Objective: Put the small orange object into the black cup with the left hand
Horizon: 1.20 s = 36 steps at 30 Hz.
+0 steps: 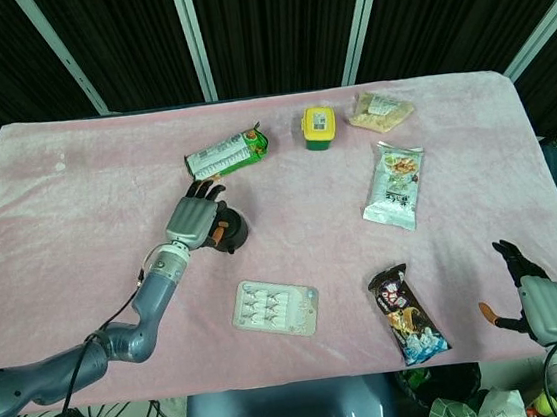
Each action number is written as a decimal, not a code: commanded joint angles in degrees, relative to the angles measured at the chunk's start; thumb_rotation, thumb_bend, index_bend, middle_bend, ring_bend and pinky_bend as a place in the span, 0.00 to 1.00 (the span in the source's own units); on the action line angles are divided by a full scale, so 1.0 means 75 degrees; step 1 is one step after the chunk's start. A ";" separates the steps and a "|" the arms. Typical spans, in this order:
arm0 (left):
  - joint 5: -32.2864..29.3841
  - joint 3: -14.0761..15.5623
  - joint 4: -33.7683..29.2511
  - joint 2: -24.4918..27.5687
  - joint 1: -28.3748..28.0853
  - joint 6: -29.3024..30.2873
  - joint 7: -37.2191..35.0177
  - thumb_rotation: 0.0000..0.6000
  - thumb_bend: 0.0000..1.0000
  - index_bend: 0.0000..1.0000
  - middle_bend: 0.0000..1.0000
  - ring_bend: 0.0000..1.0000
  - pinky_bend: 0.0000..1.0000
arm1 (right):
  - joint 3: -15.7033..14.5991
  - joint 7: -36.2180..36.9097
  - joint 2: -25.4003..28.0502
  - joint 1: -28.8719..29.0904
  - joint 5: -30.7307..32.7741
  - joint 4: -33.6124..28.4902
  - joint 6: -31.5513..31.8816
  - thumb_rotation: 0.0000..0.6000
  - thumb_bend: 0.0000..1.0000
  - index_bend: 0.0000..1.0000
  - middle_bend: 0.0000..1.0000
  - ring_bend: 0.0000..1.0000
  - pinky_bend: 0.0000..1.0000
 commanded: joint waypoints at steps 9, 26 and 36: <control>0.0656 -0.0197 -0.1498 0.0993 0.0591 0.1112 -0.0619 1.00 0.41 0.01 0.10 0.00 0.00 | 0.0010 -0.0008 -0.0012 -0.0010 0.0014 0.0010 0.0028 1.00 0.22 0.05 0.05 0.15 0.16; 0.2735 0.2711 -0.5703 0.4790 0.4875 0.5676 -0.0488 1.00 0.39 0.12 0.07 0.00 0.00 | 0.0085 -0.0769 -0.0219 -0.0057 -0.0609 0.0490 0.0782 1.00 0.18 0.05 0.02 0.14 0.16; 0.3281 0.2810 -0.4903 0.5091 0.5563 0.5992 -0.1855 1.00 0.39 0.13 0.06 0.00 0.00 | 0.0072 -0.1713 -0.0573 -0.0079 -0.1219 0.1098 0.1378 1.00 0.17 0.05 0.02 0.13 0.15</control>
